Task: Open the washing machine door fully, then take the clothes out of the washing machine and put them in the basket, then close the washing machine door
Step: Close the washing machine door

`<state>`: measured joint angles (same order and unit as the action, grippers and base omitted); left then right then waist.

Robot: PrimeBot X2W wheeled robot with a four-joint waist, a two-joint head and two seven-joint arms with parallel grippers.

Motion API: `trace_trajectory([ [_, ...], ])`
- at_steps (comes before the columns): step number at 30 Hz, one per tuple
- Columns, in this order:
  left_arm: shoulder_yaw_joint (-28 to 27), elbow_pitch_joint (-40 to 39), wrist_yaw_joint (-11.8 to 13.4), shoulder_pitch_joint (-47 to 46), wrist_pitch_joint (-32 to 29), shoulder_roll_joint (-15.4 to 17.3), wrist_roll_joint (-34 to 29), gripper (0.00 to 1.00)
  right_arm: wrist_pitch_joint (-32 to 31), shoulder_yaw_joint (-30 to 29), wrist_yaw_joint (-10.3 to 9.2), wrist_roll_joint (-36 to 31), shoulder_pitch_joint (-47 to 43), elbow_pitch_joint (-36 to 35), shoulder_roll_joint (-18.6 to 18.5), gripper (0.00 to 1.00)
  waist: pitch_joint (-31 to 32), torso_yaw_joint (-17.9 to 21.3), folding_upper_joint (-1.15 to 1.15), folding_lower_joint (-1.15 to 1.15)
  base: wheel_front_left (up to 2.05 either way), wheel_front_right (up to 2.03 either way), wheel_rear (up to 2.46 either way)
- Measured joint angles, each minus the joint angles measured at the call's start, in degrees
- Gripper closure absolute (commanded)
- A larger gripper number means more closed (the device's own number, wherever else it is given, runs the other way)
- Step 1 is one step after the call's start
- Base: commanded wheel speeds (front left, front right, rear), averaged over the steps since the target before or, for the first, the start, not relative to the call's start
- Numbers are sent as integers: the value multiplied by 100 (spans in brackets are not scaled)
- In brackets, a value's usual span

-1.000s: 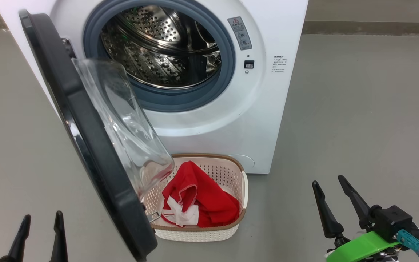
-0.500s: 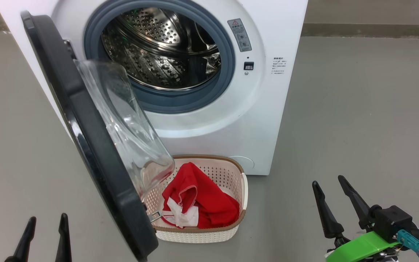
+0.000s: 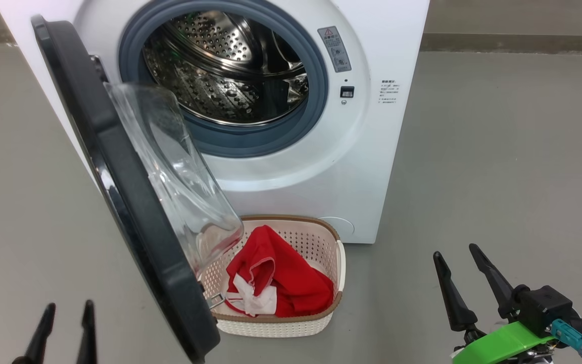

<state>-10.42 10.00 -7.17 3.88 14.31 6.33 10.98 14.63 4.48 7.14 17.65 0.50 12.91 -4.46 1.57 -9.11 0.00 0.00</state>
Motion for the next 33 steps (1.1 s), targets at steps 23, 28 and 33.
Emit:
trace_trajectory([
  [23,-592,-423,388,-1387,-1892,-423,5352,100,0,8,0,1,0,1,-2,0,-101,-48,0,0,0,0,0],
  [28,-572,-1042,1187,-1466,-2670,-445,7088,100,0,-2,0,2,0,0,-1,0,-97,35,0,0,0,0,0],
  [33,-400,-1613,1701,-1395,-2948,-447,7658,100,0,2,0,42,0,1,-1,0,-110,127,0,0,0,0,0],
])
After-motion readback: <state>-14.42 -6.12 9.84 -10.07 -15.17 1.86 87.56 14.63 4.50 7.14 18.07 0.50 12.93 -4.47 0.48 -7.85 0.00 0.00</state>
